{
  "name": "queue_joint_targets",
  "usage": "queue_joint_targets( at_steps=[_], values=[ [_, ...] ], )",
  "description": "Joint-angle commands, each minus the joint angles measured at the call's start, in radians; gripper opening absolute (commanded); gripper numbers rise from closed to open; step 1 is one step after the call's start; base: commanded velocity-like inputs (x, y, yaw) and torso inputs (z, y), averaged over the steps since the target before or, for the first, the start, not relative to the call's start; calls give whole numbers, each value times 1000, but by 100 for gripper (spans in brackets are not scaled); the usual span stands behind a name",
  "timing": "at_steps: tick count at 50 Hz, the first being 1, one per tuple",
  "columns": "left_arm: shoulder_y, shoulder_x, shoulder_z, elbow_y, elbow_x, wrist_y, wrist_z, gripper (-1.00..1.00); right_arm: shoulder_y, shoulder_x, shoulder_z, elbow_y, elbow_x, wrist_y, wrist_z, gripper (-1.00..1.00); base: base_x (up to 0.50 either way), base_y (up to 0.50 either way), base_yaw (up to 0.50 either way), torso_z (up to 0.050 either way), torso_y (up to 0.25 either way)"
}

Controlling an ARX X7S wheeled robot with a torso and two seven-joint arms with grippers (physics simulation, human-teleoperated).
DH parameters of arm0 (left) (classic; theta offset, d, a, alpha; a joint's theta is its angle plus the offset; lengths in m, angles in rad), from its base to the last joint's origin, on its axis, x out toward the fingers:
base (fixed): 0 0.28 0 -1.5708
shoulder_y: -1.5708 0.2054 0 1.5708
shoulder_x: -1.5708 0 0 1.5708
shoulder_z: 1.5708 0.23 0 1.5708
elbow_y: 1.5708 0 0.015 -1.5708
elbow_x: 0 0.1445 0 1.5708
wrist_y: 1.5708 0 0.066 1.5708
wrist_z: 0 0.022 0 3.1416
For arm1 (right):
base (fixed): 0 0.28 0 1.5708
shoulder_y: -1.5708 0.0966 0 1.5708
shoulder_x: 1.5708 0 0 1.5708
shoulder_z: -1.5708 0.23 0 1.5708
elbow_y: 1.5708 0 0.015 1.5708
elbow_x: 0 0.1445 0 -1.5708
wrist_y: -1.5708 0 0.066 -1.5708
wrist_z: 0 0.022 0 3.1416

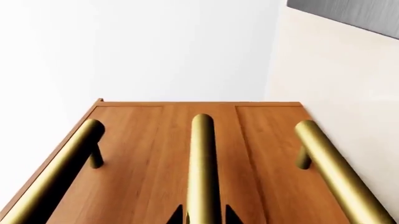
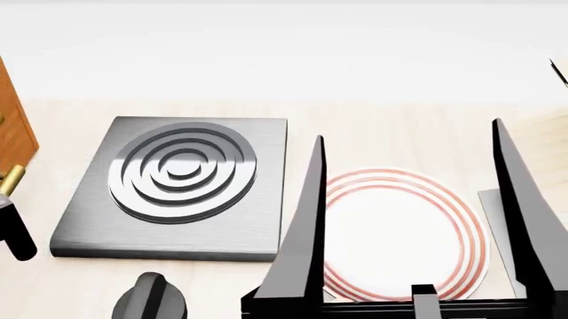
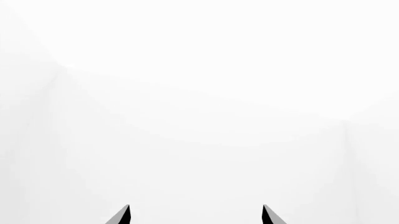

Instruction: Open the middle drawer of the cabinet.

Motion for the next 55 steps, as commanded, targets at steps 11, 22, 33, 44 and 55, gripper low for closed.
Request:
queue_joint_targets(
  at_steps=[11, 22, 33, 44, 55],
  values=[
    [-16, -9, -32, -1, 25, 19, -60, -100, 1, 1, -7, 0, 1, 6, -1, 100, 0, 0, 0, 0, 2],
    [-47, 57, 35, -1, 59, 52, -149, -100, 1, 1, -13, 0, -1, 9, 0, 100, 1, 0, -1, 0, 3],
    [-65, 106, 116, 0, 76, 49, -212, -100, 1, 1, -16, 0, -3, 8, -1, 100, 8, 0, -6, 0, 5],
    [-59, 190, 149, 5, 84, 72, -197, -100, 0, 1, -18, 0, 1, 10, -3, 100, 8, -2, -7, 1, 5],
    [-67, 97, 156, 428, 101, -181, -163, -100, -3, 1, -23, 0, 2, 7, -3, 100, 6, -2, -6, 1, 3]
  ],
)
